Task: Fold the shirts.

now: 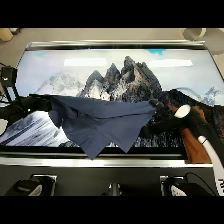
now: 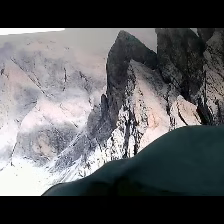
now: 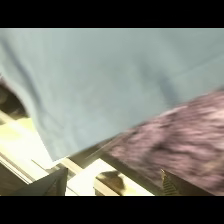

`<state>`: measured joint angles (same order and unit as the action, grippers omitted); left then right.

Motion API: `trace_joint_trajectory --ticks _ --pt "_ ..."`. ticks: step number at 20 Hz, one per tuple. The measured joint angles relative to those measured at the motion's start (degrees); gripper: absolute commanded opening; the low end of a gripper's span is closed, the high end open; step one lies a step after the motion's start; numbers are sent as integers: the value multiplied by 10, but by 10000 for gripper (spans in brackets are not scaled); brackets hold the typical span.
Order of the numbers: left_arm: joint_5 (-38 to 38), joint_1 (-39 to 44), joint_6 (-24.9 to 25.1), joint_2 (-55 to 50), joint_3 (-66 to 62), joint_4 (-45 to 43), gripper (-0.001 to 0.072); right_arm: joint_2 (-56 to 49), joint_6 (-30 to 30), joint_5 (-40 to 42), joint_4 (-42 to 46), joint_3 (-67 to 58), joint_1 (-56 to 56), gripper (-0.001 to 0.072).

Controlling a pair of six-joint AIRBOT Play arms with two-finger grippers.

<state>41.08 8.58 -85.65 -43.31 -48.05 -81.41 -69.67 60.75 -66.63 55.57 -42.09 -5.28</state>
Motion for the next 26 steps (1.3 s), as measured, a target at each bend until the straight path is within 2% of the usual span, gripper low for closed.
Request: trace_joint_trajectory --ticks 6,7,9,10,14,17,19,22,26 --pt "14 0 3 9 -3 0 27 -34 88 116 -74 45 -88 614" --pt "14 0 3 11 -4 0 27 -40 96 127 -90 47 -95 489" --pt "14 0 3 15 -9 0 27 -49 107 158 -106 50 -102 100" --pt "15 0 3 16 -12 0 27 -51 106 175 -111 47 -104 32" --pt "16 0 3 19 -43 0 27 -52 36 172 -139 -28 -91 23" --pt "16 0 20 23 -131 -8 27 -18 -11 105 -96 -172 -48 23" --pt "15 0 25 24 -225 -16 27 30 -29 82 -41 -302 -15 23" --pt "11 1 28 28 -397 -25 26 123 -47 96 73 -492 17 23" --pt "15 1 7 44 -542 -31 25 232 -41 107 206 -619 32 23"
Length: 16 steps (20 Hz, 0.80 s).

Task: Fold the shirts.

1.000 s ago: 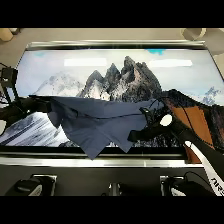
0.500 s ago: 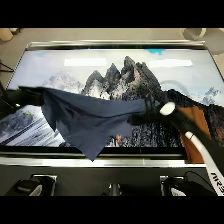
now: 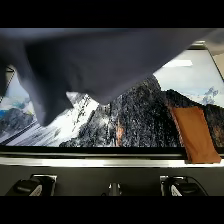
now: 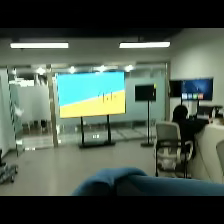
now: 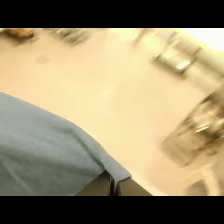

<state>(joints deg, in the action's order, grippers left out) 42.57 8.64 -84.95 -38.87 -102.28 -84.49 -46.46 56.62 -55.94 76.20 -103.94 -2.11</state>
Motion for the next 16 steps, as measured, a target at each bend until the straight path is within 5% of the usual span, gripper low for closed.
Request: trace_joint_trajectory --ticks 8,16 --pt "115 1 -57 -23 -54 -87 26 21 34 -129 116 -45 5 23" --pt "286 -1 -65 -245 7 -143 27 -231 50 -236 120 4 5 25"
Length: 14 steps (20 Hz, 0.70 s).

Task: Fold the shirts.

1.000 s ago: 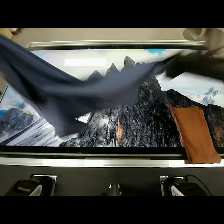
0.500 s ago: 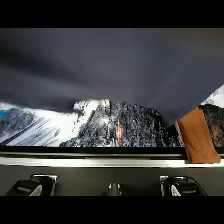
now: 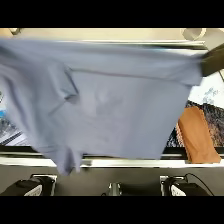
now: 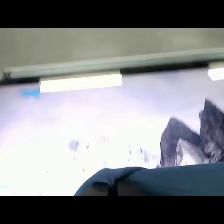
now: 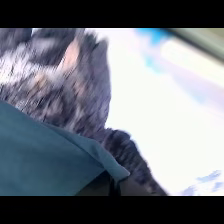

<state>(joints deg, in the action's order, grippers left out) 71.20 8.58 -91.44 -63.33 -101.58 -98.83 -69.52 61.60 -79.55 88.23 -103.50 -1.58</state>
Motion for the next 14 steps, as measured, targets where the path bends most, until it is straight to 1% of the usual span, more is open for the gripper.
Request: trace_joint_trajectory --ticks 2,5,8,9,10,11,12,13,14 --pt "2 0 -7 -74 32 -3 27 -88 11 25 -28 12 0 25" --pt "-2 0 -39 -186 56 -4 27 -195 37 75 -91 19 0 24" --pt "-3 -1 -73 -267 65 15 35 -273 62 107 -153 23 0 26" --pt "-3 0 -84 -288 67 28 165 -293 69 115 -171 23 0 97" --pt "-5 0 -93 -305 68 41 445 -309 72 124 -186 23 0 313" --pt "-5 -1 -100 -315 69 51 575 -321 75 131 -196 23 0 481" --pt "-5 -3 -104 -322 68 59 575 -329 76 135 -204 21 1 504" --pt "0 -9 -102 -326 65 61 575 -332 74 136 -213 15 6 509" --pt "13 -19 -89 -327 60 62 573 -333 65 133 -217 9 13 510"
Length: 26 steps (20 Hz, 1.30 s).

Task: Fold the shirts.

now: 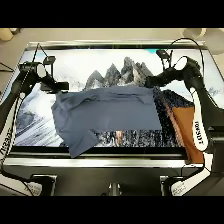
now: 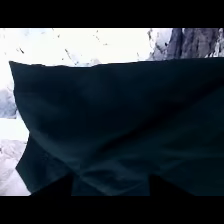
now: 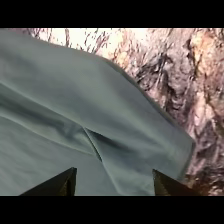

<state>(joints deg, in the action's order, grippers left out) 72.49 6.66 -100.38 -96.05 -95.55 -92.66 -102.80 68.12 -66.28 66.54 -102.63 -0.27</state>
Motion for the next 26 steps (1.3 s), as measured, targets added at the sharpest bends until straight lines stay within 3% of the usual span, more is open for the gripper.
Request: trace_joint_trajectory --ticks 3,4,8,12,15,23,24,25,26 --pt "62 -54 53 17 -2 15 525 15 -42 -52 -3 -13 47 497" --pt "85 -81 68 30 11 30 472 18 -52 -83 -1 -14 68 487" --pt "120 -181 115 111 169 119 460 25 -87 -216 12 10 135 487" --pt "60 -239 146 188 376 179 460 27 -113 -284 10 50 149 488" --pt "0 -247 163 206 464 228 460 28 -121 -294 15 67 142 488" --pt "-103 -206 172 199 516 302 458 29 -126 -293 55 101 129 492" --pt "-109 -201 172 195 517 307 358 30 -127 -292 57 113 129 495" --pt "-120 -195 172 191 518 312 164 31 -126 -291 59 127 129 497" --pt "-125 -192 173 186 519 312 26 32 -126 -287 59 141 129 499"
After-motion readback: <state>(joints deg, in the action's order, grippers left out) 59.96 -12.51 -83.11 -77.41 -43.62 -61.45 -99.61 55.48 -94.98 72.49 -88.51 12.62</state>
